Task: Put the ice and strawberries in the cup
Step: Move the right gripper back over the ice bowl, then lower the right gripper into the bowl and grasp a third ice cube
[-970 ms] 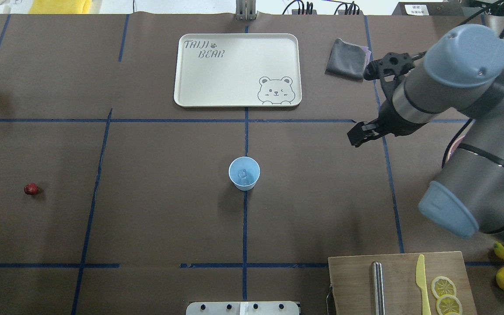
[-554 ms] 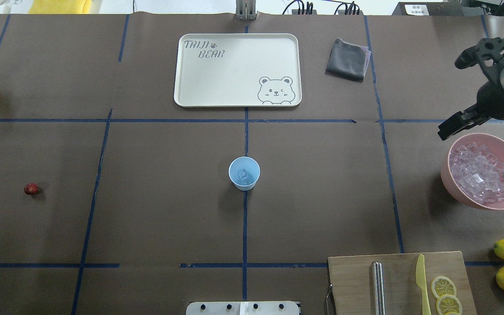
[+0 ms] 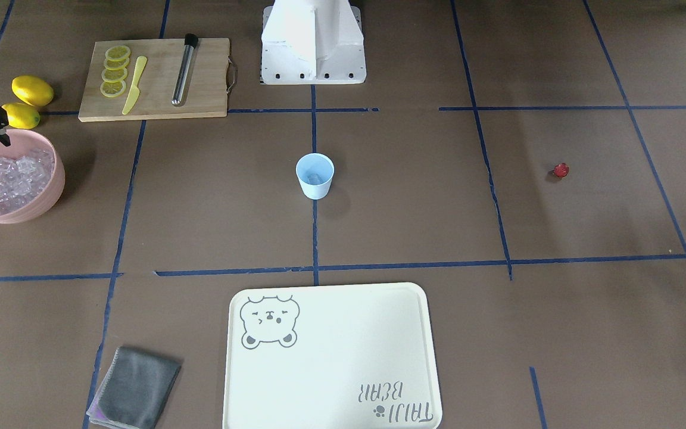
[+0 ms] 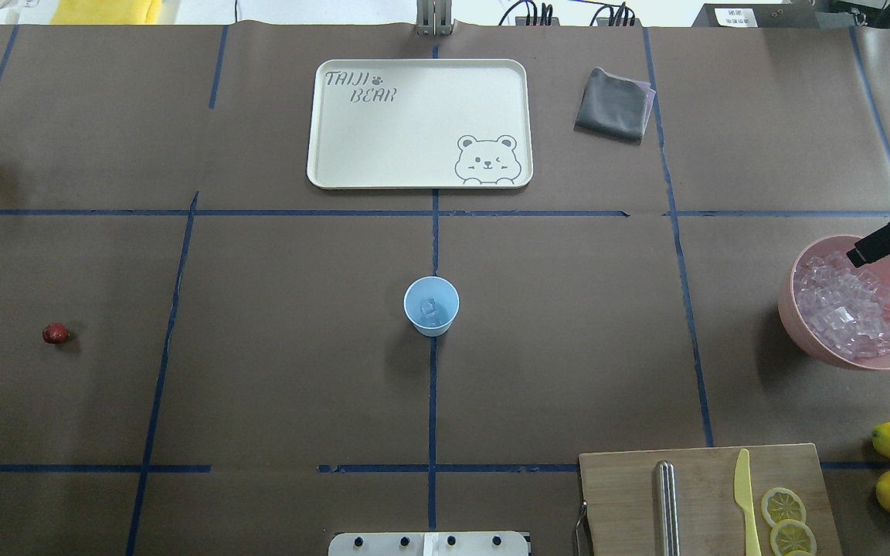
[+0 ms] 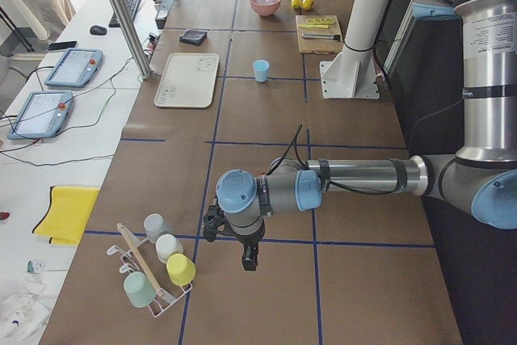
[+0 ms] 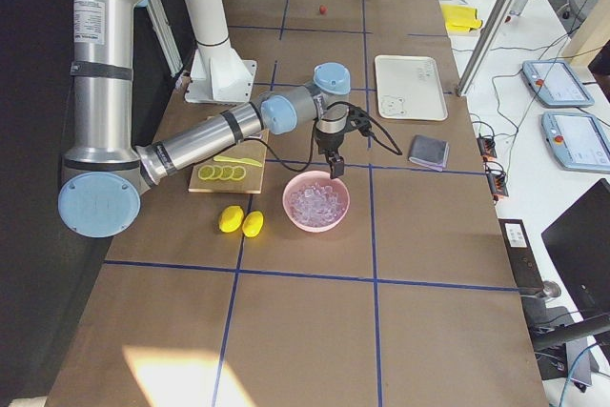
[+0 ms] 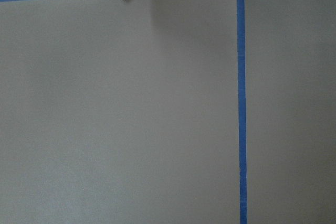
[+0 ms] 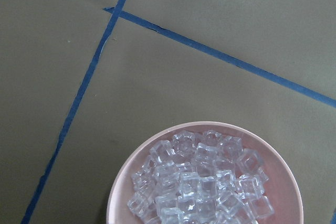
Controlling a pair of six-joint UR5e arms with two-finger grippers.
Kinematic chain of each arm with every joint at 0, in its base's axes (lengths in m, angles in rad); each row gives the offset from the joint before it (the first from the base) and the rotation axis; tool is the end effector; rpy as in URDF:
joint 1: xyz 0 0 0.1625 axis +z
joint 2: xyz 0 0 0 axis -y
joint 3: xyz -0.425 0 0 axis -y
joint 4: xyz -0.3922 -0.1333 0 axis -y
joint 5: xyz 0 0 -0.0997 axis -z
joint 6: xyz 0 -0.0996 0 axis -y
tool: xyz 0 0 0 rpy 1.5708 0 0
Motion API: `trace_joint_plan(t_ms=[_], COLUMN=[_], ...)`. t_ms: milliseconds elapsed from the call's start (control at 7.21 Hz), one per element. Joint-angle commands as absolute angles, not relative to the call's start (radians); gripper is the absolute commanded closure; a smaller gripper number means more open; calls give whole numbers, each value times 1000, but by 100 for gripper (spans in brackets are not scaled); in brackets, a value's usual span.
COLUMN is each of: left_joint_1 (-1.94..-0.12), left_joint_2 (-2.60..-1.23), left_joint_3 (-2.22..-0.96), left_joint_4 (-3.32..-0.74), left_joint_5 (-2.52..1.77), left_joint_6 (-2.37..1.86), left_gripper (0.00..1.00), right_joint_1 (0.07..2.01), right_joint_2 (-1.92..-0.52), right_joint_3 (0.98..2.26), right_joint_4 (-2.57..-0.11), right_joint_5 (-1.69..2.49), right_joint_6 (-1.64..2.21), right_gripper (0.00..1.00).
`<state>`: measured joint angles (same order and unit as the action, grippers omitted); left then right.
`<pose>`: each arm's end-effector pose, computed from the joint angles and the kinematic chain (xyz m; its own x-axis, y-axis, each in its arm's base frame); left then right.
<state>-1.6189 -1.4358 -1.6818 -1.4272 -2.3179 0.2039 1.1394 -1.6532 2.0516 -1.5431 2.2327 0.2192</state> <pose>-0.0858 -0.4174 0.6817 0.7219 0.0540 -0.6899 -0.1009 0.9945 -0.0277 -0.1226 -0.4387 0.4642 0.6785 -0.3673 0.6361 0.2389 0.9293 0.2817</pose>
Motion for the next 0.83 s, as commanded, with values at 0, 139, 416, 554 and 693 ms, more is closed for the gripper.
trace_joint_plan(t_ms=[0, 139, 416, 554, 693], left_joint_1=[-1618, -1618, -1618, -1618, -1618], left_joint_2=[-1436, -1436, -1436, -1436, -1436], left_joint_3=[-1681, -1681, -1681, -1681, -1681], left_joint_4=[-1427, -1427, -1427, -1427, -1427], left_joint_5=[-2318, -2318, -2318, -2318, -2318], left_joint_6=[204, 204, 204, 204, 204], left_gripper=[0, 0, 0, 0, 0], right_joint_1=[1138, 1120, 1048, 1020, 999], right_joint_2=[-1704, -1706, -1706, -1707, -1709], right_joint_3=[1990, 1982, 1982, 1982, 1982], right_joint_4=[-1390, -1361, -1358, -1358, -1358], right_joint_5=[2233, 2233, 2208, 2194, 2169], right_joint_6=[273, 331, 396, 431, 458], right_gripper=[0, 1, 3, 5, 8])
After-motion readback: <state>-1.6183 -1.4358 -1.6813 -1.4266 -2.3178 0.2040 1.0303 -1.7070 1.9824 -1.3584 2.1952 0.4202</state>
